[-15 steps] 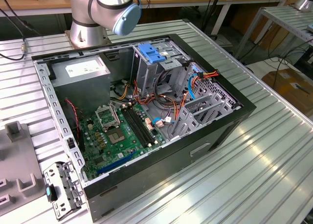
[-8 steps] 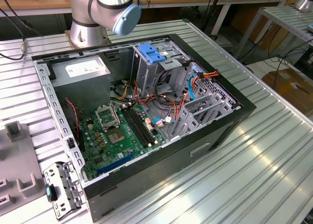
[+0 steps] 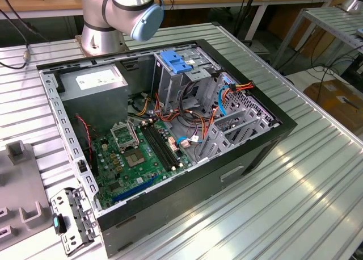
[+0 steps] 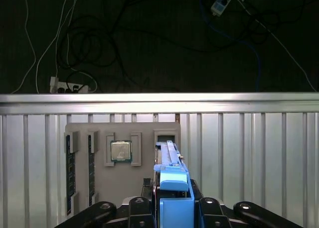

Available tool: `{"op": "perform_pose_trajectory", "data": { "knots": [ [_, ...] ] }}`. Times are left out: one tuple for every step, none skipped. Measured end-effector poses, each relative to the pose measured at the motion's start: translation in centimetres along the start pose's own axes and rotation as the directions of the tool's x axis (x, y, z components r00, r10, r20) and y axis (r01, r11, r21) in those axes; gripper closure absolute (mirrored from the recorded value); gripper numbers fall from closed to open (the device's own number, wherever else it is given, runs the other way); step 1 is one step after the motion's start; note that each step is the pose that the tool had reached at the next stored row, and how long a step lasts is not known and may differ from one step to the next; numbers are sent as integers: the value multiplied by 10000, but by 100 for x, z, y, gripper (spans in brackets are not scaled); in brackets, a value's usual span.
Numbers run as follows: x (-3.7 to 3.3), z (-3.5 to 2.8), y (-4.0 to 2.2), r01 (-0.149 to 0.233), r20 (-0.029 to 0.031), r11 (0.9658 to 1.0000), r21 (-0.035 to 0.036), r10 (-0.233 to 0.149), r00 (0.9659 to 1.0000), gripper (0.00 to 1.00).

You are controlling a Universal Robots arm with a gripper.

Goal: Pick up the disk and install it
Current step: 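Pick up the disk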

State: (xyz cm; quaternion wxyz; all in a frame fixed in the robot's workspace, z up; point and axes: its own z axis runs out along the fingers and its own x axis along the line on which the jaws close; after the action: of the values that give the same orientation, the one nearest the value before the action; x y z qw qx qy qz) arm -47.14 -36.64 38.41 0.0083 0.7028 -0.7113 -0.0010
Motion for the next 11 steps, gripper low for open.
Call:
{"op": "perform_pose_trajectory", "data": {
  "knots": [
    [0,-10,0,0,-1,10000,-2,0,10000,63],
    [0,-16,0,0,-1,10000,-2,0,10000,63],
    [1,-25,0,0,-1,10000,-2,0,10000,63],
    [0,-31,0,0,-2,10000,-3,0,10000,63],
    [1,-38,1,0,-2,10000,-3,0,10000,63],
    [1,-45,1,0,-2,10000,-4,0,10000,63],
    [1,-51,1,0,-2,10000,-4,0,10000,63],
    [1,-58,1,0,-2,10000,-4,0,10000,63],
    [1,-63,1,0,-2,10000,-4,0,10000,63],
    [1,-69,1,0,-2,10000,-4,0,10000,63],
    [1,-75,1,-1,-2,10000,-5,1,10000,63]
  ]
}}
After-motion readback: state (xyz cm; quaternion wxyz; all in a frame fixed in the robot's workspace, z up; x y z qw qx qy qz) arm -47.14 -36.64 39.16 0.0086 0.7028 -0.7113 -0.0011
